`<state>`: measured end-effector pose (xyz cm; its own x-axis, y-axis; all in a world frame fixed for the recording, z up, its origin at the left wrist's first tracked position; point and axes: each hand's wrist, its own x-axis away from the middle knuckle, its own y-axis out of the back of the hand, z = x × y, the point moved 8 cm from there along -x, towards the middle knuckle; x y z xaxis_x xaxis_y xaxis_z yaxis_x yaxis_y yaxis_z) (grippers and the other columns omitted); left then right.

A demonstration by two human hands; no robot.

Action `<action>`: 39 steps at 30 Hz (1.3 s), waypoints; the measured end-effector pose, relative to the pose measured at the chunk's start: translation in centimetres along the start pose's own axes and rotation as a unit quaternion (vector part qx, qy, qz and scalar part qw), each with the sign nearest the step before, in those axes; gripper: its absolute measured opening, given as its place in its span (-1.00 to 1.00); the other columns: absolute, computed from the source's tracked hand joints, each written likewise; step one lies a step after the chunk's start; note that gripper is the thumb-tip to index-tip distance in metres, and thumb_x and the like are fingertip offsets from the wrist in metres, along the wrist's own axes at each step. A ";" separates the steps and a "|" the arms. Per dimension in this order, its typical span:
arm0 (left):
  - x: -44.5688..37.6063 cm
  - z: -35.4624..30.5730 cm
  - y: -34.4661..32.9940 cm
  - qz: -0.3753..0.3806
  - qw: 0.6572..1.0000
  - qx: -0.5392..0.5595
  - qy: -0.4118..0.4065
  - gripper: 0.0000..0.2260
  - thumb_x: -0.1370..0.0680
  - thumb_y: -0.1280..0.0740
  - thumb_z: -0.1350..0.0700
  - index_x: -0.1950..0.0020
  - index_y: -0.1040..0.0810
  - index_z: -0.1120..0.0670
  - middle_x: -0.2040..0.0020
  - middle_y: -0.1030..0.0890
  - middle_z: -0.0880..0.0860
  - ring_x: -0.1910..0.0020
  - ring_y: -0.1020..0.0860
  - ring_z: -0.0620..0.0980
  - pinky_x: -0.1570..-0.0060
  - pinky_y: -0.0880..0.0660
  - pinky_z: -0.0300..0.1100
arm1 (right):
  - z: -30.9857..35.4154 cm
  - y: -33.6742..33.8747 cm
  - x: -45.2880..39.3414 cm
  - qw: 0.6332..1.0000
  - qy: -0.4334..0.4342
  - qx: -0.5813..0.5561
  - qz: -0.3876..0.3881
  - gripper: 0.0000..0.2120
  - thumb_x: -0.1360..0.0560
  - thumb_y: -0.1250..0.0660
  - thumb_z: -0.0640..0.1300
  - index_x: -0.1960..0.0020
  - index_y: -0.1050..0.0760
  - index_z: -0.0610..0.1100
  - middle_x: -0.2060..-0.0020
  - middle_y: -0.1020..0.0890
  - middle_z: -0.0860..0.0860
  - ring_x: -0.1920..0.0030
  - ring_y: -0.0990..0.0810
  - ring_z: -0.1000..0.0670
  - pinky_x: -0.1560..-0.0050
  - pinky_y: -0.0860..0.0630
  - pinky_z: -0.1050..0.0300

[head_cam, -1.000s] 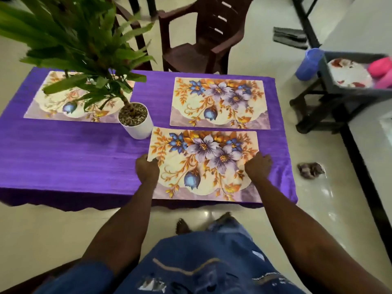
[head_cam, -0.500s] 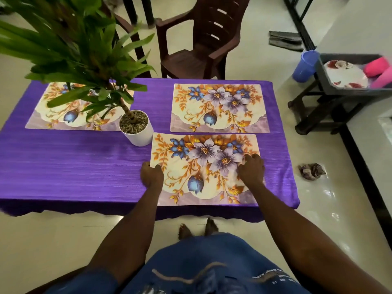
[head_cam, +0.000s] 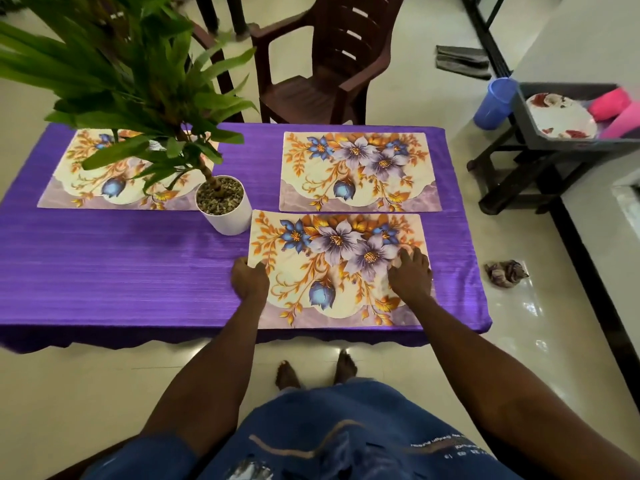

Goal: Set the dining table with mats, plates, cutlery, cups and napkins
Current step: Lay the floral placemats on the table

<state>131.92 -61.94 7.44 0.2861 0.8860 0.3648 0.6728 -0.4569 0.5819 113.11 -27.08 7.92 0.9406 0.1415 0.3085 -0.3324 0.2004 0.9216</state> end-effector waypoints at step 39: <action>-0.7 -0.9 0.4 0.036 0.995 -0.018 -0.093 -0.75 -0.58 -0.36 0.17 -0.25 -0.52 0.17 -0.20 -0.60 0.17 -0.17 -0.58 0.17 -0.11 -0.57 0.11 | 1.3 -1.3 2.5 0.999 0.028 -0.011 0.020 -0.50 -0.58 -0.27 0.07 -0.45 -0.28 -0.06 -0.53 -0.19 -0.14 -0.53 -0.14 -0.20 -0.46 -0.20 -0.18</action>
<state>131.38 -62.83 8.02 0.4561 0.8491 0.2663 0.6230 -0.5184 0.5857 115.94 -28.24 7.79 0.9211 0.2041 0.3314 -0.3725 0.2154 0.9027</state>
